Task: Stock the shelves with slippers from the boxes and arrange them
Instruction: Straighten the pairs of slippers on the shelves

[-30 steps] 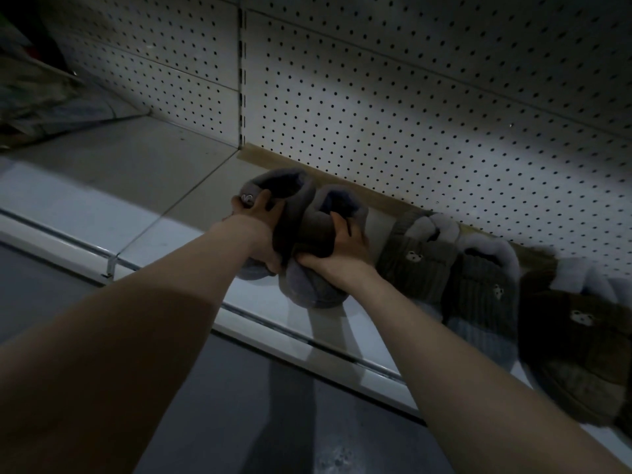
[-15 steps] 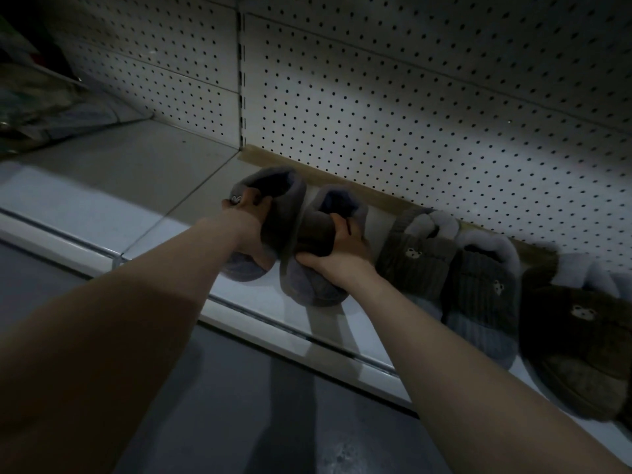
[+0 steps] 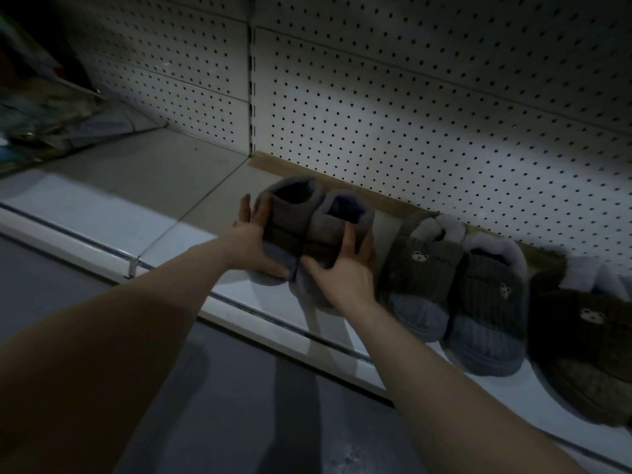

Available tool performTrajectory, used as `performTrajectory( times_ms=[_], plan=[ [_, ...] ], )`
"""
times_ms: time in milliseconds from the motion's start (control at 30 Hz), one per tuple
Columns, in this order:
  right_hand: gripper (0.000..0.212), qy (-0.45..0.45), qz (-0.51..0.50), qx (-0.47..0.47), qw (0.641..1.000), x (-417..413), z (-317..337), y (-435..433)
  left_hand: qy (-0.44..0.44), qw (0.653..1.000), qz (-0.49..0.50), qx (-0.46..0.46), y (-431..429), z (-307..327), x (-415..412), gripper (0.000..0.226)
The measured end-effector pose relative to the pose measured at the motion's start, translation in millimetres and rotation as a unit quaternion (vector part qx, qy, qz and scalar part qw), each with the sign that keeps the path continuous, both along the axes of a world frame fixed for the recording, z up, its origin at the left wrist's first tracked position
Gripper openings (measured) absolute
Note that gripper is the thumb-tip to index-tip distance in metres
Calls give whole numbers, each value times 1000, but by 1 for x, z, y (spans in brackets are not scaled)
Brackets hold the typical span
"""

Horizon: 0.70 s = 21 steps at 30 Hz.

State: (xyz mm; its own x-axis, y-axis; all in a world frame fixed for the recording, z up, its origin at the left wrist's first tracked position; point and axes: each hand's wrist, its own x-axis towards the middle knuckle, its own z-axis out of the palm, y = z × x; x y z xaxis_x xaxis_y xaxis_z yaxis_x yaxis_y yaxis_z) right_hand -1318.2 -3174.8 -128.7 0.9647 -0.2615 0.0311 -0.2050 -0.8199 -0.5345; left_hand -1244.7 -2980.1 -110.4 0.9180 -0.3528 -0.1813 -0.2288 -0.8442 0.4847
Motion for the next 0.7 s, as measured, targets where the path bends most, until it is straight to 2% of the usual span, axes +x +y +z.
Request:
performTrajectory(
  times_ms=[100, 233, 400, 567, 700],
  plan=[
    [107, -16, -21, -29, 999, -12, -10, 12, -3, 1000, 3, -19, -5, -5, -13, 169],
    [103, -32, -38, -25, 998, -13, -13, 16, -19, 998, 22, -57, -6, -10, -18, 163],
    [102, -57, -43, -9, 997, -8, -16, 18, -30, 998, 35, -43, -3, -11, -11, 147],
    [101, -40, -48, -5, 998, -4, -13, 18, -4, 997, 60, -43, -4, -17, -3, 155],
    [102, -38, -49, -5, 998, -4, -12, 17, -28, 998, 51, -30, -8, -11, -11, 159]
  ],
)
